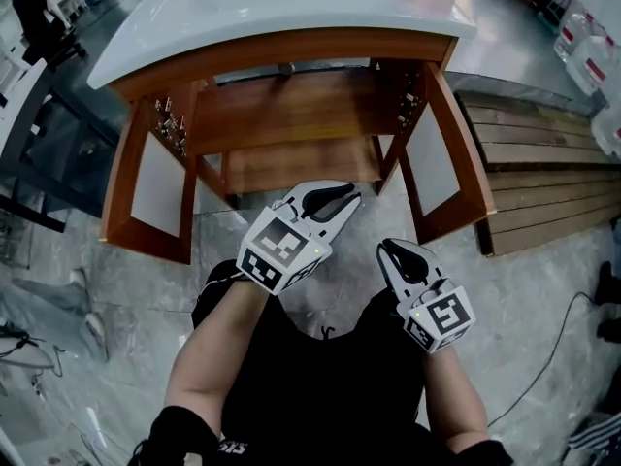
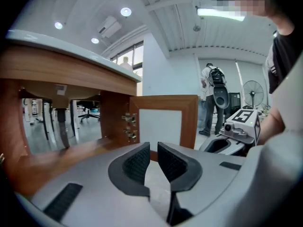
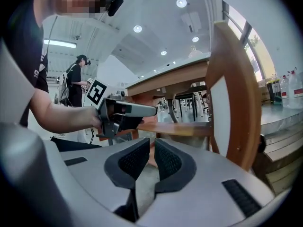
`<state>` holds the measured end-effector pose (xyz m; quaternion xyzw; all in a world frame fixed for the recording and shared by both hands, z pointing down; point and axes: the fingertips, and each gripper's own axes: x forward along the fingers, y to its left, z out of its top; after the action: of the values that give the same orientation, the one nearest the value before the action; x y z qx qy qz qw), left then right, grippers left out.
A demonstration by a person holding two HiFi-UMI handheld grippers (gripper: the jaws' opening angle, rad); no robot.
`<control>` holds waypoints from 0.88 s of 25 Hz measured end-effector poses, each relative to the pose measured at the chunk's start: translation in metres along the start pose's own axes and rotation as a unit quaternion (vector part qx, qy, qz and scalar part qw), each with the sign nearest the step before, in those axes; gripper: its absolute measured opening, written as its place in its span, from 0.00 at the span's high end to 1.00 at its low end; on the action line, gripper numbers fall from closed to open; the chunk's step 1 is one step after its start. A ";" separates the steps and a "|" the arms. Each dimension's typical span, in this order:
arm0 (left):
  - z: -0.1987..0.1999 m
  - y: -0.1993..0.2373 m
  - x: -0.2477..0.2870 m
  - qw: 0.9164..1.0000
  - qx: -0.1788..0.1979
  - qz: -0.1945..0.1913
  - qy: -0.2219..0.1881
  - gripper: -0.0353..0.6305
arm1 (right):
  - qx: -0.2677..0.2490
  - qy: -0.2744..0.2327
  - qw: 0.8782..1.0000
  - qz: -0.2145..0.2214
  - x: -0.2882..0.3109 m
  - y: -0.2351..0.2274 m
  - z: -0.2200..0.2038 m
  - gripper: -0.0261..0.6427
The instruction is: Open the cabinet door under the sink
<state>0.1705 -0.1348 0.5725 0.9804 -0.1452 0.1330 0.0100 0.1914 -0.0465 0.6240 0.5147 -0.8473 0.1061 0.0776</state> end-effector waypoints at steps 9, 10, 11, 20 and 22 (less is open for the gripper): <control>0.009 0.076 -0.059 0.993 -0.047 0.105 -0.026 0.87 | -0.003 0.004 0.999 0.037 0.058 0.021 0.036 0.90; 0.008 0.082 -0.065 0.992 -0.055 0.113 -0.027 0.88 | -0.003 0.005 0.999 0.036 0.066 0.021 0.042 0.91; 0.007 0.087 -0.072 0.990 -0.065 0.121 -0.027 0.88 | 0.000 0.005 0.999 0.034 0.073 0.020 0.050 0.92; 0.056 0.099 -0.148 0.978 -0.153 0.136 0.034 0.88 | 0.014 0.059 0.995 0.074 0.097 0.068 0.175 0.94; 0.078 0.104 -0.171 0.971 -0.179 0.152 0.044 0.88 | 0.019 0.073 0.993 0.088 0.095 0.084 0.211 0.94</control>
<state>0.0033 -0.1904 0.4503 0.9221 -0.3138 0.1483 0.1714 0.0687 -0.1446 0.4347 0.4305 -0.8791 0.1660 0.1197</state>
